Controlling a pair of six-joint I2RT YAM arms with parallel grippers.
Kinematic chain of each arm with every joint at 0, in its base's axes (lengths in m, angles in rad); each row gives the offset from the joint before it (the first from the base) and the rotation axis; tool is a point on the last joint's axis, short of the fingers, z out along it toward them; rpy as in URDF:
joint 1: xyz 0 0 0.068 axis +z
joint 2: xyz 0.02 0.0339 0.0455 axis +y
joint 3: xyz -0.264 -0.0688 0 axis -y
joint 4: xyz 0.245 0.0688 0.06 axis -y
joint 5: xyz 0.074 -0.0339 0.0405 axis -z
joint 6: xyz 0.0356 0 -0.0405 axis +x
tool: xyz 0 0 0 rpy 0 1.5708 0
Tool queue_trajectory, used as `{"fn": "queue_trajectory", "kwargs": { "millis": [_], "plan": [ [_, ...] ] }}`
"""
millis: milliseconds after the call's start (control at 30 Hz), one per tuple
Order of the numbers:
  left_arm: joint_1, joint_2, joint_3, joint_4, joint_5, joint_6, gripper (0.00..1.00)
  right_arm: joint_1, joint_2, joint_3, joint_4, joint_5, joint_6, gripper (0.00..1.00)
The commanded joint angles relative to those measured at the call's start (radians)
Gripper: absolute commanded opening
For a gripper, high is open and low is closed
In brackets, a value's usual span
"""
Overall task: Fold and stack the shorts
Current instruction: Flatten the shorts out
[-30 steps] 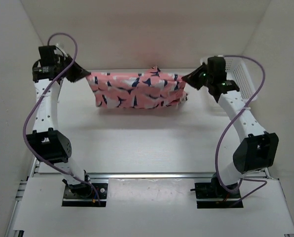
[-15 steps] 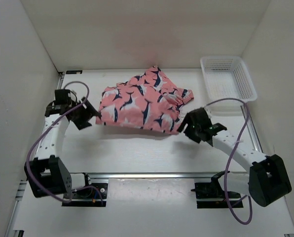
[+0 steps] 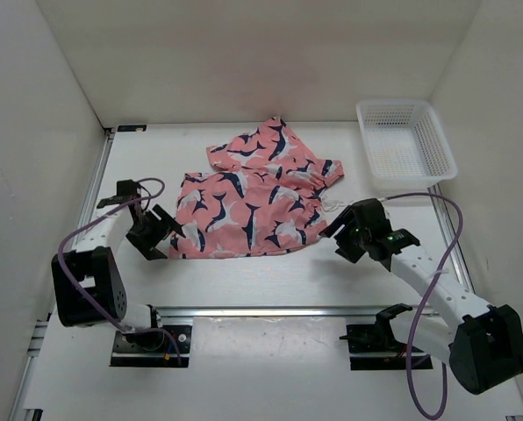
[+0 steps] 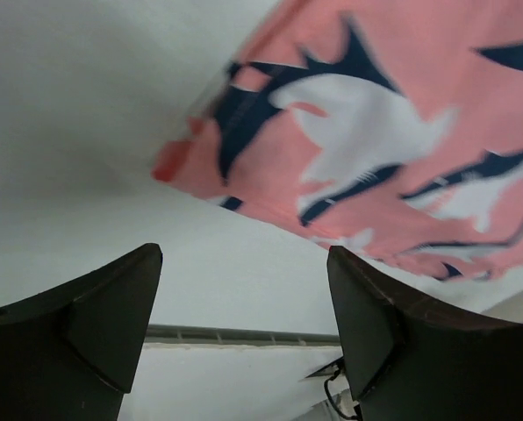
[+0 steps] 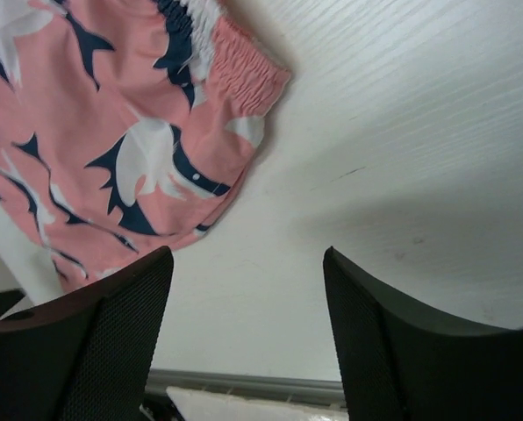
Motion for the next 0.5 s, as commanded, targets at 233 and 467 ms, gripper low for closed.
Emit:
{"fn": "queue_trajectory", "kwargs": {
  "millis": [233,467],
  "plan": [
    [-0.047,0.189,-0.035,0.009,-0.133,-0.072,0.87,-0.018,0.124,-0.008,0.142,-0.177,0.076,0.86],
    [-0.068,0.295,0.017,0.061,-0.156,-0.098,0.68,-0.018,0.284,0.034,0.22,-0.177,0.085,0.85]
  ]
}}
